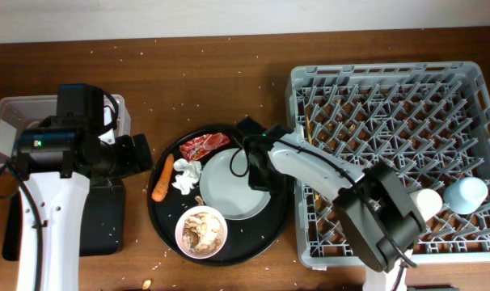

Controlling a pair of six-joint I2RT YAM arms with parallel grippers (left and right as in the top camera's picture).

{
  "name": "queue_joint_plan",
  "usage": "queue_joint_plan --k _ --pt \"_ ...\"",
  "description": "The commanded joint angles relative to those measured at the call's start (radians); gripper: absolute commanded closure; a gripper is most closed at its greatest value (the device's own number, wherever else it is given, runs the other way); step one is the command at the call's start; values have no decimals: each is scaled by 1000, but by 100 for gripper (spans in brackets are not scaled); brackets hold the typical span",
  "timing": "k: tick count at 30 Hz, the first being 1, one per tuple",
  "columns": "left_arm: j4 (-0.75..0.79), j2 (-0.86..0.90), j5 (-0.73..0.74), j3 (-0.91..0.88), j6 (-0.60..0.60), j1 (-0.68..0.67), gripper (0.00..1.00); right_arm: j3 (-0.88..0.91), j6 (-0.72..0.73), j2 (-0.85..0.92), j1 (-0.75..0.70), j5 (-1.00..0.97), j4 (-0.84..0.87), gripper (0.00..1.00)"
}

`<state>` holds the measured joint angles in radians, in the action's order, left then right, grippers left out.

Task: Sort waste into correct bins and load items into the dishwasher rack
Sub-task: 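Grasp the white plate with the right gripper and lift it off the tray, then stand the white plate upright in the rack with the right gripper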

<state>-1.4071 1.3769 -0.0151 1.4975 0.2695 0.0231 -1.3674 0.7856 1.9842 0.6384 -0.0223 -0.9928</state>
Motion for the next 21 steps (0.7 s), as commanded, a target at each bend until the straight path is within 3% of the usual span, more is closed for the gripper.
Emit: queue_joint_plan --k 1,3,6,8,10,13,17,21 --pt "-1 -15 0 18 -9 6 1 -48 -38 -146 -60 -99 -51 96" --pt "-1 -15 0 18 -9 6 1 -105 -216 -324 -90 -126 -45 96" --pt "-1 -15 0 18 -9 6 1 -148 -247 -578 -186 -336 -105 96" --pt "-1 -15 0 18 -9 6 1 -148 -390 -699 -335 -657 -169 96" --pt "-1 -15 0 18 -9 6 1 -146 -390 -696 -426 -863 -208 96" --pt "-1 -15 0 18 -9 6 1 -108 -389 -634 -539 -885 -167 96" --pt "-1 -15 0 18 -9 6 1 -95 -388 -412 -547 -932 -128 96" --pt "-1 -15 0 18 -9 6 1 -98 -389 -375 -537 -933 -120 96"
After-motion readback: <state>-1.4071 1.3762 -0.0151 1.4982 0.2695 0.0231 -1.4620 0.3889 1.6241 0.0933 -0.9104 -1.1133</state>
